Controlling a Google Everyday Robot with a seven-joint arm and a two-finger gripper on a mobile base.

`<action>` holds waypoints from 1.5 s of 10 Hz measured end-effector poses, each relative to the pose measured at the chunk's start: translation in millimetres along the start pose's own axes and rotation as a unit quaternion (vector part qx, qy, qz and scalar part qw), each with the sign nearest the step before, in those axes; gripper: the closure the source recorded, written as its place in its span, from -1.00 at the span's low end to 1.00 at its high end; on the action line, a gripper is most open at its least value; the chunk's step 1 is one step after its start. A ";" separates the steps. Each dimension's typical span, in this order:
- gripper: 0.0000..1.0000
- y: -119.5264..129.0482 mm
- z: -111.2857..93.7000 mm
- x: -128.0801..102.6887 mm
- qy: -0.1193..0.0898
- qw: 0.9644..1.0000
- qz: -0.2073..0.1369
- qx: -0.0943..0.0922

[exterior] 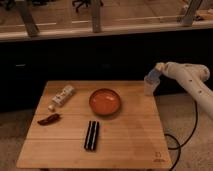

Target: Place the white sponge in the ceramic cup

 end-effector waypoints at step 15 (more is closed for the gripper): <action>1.00 -6.5 0.4 -7.1 0.002 1.000 -0.014 -0.007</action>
